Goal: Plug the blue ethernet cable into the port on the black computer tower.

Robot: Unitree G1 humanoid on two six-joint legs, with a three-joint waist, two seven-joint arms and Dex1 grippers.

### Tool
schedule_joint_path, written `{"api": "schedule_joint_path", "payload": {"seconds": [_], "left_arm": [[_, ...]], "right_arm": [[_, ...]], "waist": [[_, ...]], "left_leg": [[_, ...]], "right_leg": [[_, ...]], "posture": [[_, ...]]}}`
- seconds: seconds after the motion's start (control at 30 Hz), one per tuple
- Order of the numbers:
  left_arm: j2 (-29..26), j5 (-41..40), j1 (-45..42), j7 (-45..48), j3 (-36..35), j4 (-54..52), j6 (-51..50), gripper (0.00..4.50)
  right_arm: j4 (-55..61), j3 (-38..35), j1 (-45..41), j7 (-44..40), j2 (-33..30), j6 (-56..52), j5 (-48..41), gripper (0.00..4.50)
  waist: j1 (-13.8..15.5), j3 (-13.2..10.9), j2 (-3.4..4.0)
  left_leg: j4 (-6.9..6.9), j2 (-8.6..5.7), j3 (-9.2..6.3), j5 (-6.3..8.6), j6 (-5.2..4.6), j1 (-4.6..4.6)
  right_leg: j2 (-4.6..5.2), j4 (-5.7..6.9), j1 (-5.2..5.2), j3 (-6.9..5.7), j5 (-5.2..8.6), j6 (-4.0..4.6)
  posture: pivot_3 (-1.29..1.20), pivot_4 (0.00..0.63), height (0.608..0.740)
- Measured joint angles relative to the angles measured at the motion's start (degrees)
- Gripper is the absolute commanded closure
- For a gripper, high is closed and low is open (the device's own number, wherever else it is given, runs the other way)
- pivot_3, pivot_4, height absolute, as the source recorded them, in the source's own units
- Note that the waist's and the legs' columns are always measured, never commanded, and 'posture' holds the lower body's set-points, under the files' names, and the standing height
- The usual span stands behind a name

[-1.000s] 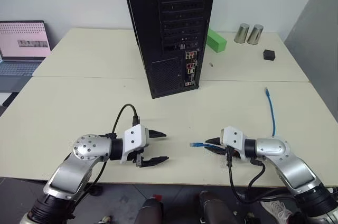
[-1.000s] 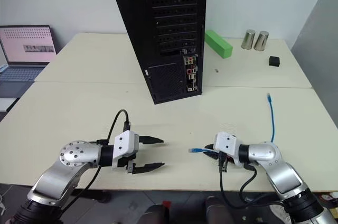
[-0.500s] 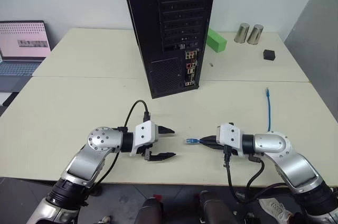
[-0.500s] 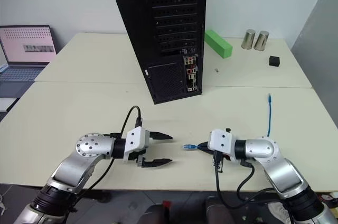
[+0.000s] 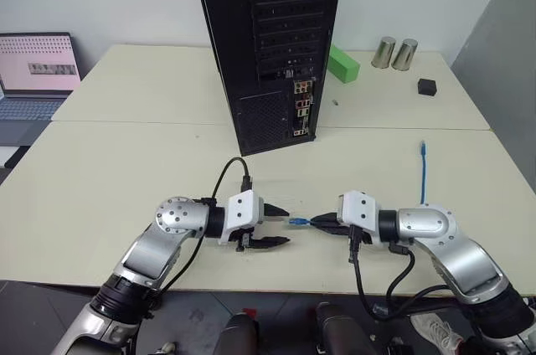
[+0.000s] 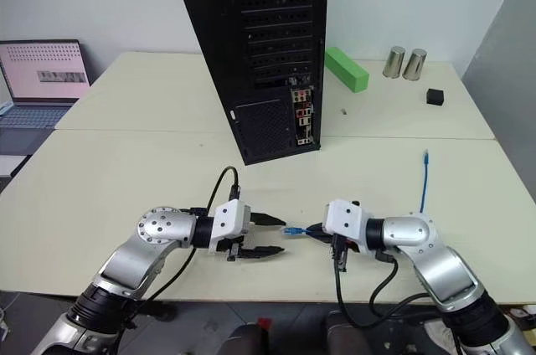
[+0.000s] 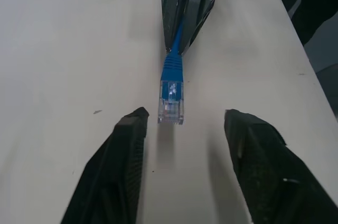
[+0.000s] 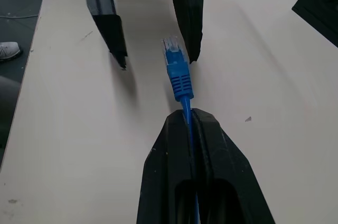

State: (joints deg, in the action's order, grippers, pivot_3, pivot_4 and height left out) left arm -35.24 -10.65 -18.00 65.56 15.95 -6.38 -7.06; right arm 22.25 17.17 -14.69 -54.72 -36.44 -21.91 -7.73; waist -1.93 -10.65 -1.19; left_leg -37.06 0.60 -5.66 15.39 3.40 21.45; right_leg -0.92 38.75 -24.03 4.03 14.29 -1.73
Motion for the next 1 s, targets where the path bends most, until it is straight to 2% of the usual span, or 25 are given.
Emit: {"api": "schedule_joint_path", "payload": {"seconds": [0.13,0.2,0.53,0.67,0.7,0.83,0.9,1.0], "left_arm": [[0.83,0.66,-0.27,-0.23,0.09,0.35,0.1,3.74],[1.08,0.86,-0.34,-0.32,0.09,0.47,0.11,4.12],[1.55,1.96,-0.33,-0.38,0.09,1.49,1.25,4.2],[1.53,1.98,-0.1,-0.18,0.09,1.52,2.36,4.2],[1.53,1.98,-0.03,-0.18,0.09,1.53,2.79,4.2],[1.66,2.36,0.8,-1.26,0.03,1.56,7.08,4.2],[1.72,4.98,0.98,-2.98,-0.01,2.94,14.03,4.2],[1.74,13.18,0.25,-9.54,-0.32,8.95,33.18,4.2]], "right_arm": [[0.0,0.58,-0.05,0.03,0.32,-0.06,0.01,4.5],[0.0,0.94,-0.05,0.11,0.42,-0.14,0.05,4.5],[0.01,1.46,-0.05,0.9,0.74,-1.15,0.3,4.5],[0.01,1.62,-0.35,0.8,0.61,-0.98,0.31,3.51],[0.01,1.61,-0.58,0.72,0.45,-0.88,0.31,3.4],[2.08,-0.52,-0.4,-1.75,-3.26,-1.83,-2.13,2.23],[3.95,-3.76,0.27,-2.76,-5.24,-4.32,-5.48,1.68],[7.13,-11.45,1.16,-2.39,-5.06,-13.38,-15.84,0.98]], "waist": [[0.0,0.0,0.0],[0.0,0.0,0.0],[0.0,0.0,0.0],[0.0,0.0,0.0],[0.0,0.0,0.0],[0.07,0.0,0.0],[0.11,0.0,0.0],[0.16,0.0,0.0]], "left_leg": [[0.0,0.0,0.0,0.0,0.0,0.0],[0.0,0.0,0.0,0.0,0.0,0.0],[0.0,0.0,-0.01,0.0,0.0,0.0],[0.0,0.0,0.0,0.0,0.0,0.0],[0.0,0.0,-0.01,0.0,0.0,0.0],[0.0,-0.01,-0.01,0.0,0.0,0.01],[0.0,-0.01,-0.02,0.0,0.0,0.01],[0.0,0.01,-0.02,0.0,0.0,-0.01]], "right_leg": [[0.0,0.0,0.0,0.0,0.0,0.0],[0.0,0.0,0.0,0.0,0.0,0.0],[0.0,0.01,0.0,0.0,0.0,0.0],[0.0,0.01,0.0,0.0,0.0,0.0],[0.0,0.0,0.0,0.0,0.0,0.0],[0.02,-0.02,0.01,0.0,0.0,0.0],[0.03,-0.03,0.01,0.0,0.0,0.0],[0.05,-0.02,0.02,0.02,-0.02,0.03]], "posture": [[0.0,0.15,0.74],[0.0,0.15,0.74],[0.0,0.15,0.74],[0.0,0.15,0.74],[0.0,0.15,0.74],[0.0,0.15,0.74],[0.0,0.15,0.74],[0.0,0.15,0.74]]}}
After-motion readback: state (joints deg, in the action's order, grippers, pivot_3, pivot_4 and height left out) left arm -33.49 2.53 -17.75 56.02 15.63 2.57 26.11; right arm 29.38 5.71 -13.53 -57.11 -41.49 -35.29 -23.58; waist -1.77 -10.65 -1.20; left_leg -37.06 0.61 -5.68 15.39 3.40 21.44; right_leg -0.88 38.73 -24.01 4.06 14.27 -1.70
